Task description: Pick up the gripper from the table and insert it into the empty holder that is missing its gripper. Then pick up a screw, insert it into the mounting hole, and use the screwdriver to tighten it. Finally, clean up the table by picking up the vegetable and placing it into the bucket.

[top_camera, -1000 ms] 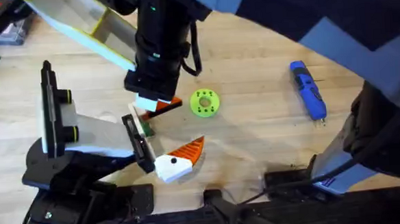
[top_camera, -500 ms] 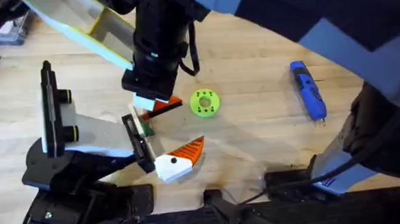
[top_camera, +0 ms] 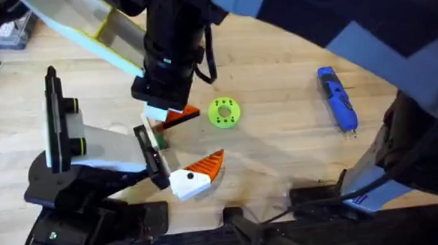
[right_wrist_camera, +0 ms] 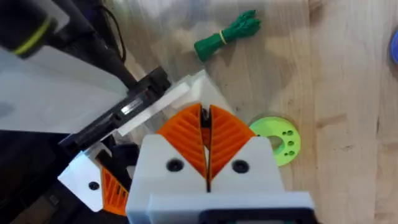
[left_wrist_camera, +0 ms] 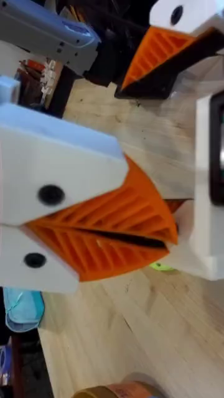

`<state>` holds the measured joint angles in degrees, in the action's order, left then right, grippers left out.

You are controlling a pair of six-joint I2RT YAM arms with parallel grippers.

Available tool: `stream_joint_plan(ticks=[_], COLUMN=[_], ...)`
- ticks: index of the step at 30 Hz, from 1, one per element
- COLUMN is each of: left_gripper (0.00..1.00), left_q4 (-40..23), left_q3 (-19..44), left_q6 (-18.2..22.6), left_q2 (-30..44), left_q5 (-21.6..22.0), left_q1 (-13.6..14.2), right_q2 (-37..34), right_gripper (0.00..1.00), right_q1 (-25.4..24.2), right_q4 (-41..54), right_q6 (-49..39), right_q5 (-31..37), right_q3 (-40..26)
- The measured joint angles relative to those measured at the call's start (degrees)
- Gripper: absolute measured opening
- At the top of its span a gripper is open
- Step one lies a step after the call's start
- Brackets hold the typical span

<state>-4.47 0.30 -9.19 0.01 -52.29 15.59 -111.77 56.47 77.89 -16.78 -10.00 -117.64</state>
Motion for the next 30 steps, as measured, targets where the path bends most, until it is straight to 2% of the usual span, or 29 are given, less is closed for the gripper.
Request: stream_joint_plan(ticks=[6,9,11,14,15,16,18,23,30], left_gripper=[0.987,0.988,0.987,0.987,0.987,0.987,0.987,0.987,0.986], left_q4=[0.0,0.0,0.0,0.0,0.0,0.0,0.0,0.0,0.0], left_q3=[0.0,0.0,0.0,0.0,0.0,0.0,0.0,0.0,0.0], left_q6=[0.0,0.0,0.1,0.1,0.1,0.1,0.1,0.2,0.2], left_q2=[0.0,0.0,0.0,0.0,0.0,0.0,0.0,0.0,0.0], left_q5=[0.0,0.0,0.0,0.0,0.0,0.0,0.0,0.0,0.0], left_q1=[0.0,0.0,0.0,0.0,0.0,0.0,0.0,0.0,0.0], right_q2=[0.0,0.0,0.0,0.0,0.0,0.0,0.0,0.5,5.5], right_gripper=[0.017,0.096,0.270,0.732,0.869,0.962,0.994,0.996,0.995], right_q1=[0.0,0.0,0.0,-0.1,-0.2,-0.5,-1.0,-2.1,-7.3], right_q4=[0.0,0.0,0.0,0.2,0.4,0.6,0.5,0.3,0.4], right_q6=[0.0,0.0,0.1,0.0,-0.2,-0.4,-0.4,0.6,2.8], right_q5=[-0.2,-0.3,-0.4,0.0,0.3,0.7,0.7,0.2,-0.3], right_q3=[0.0,0.0,0.0,0.0,0.0,-0.1,-0.2,-0.4,-0.6])
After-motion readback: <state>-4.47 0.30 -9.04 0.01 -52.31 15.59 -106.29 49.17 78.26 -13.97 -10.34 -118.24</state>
